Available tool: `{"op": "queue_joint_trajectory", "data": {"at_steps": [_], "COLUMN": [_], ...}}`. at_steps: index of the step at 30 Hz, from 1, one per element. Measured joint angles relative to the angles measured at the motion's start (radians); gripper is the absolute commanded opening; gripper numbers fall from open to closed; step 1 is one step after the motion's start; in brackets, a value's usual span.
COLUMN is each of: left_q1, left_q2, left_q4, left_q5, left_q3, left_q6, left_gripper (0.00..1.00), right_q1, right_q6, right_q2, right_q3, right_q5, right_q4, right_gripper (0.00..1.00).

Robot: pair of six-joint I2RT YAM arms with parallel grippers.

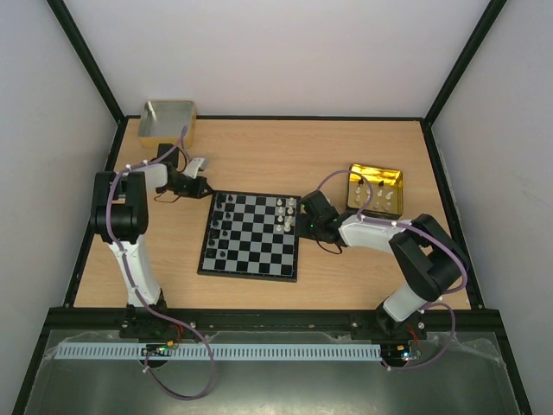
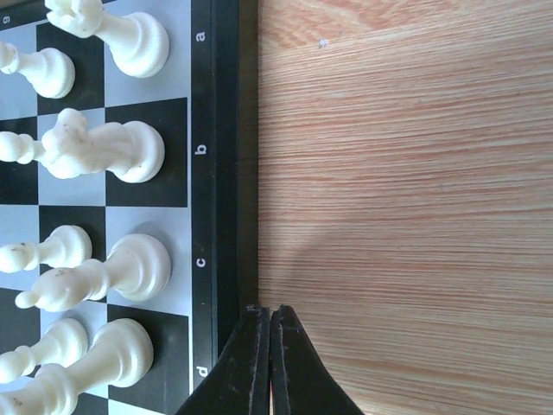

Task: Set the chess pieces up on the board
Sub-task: Move the chessboard to the center of the board, then adjust the chessboard at the center of the board.

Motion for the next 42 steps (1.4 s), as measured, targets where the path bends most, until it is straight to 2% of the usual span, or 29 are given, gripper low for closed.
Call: {"op": "queue_joint_trajectory", "data": {"at_steps": [8, 19, 34, 42], "left_q1": [0.026, 0.073, 0.098, 0.102], "left_q2": [-0.053, -0.251, -0.237, -0.189], "left_q4": [-0.016, -0.146, -0.315, -0.368], "left_q5": [-0.023, -0.042, 0.027, 0.081], "left_q3": [-0.062, -0.301, -0.316, -0.29], "left_q6": [0.034, 0.22, 0.412, 0.443], "left_gripper": [0.02, 0.02, 0.02, 0.02], "right_q1": [-0.008, -0.098, -0.119, -0.127], "right_q6": [0.0, -0.026, -0.072, -0.09], "right_q2": [0.008, 0.058, 0.224, 0.265], "right_q3": [0.002, 0.056, 0.243, 0.309], "right_q5": [0.029, 0.02, -0.035, -0.034], "right_q4": [-0.015, -0.029, -0.047, -0.081], "right_gripper": [0.02, 0.02, 0.02, 0.02]}}
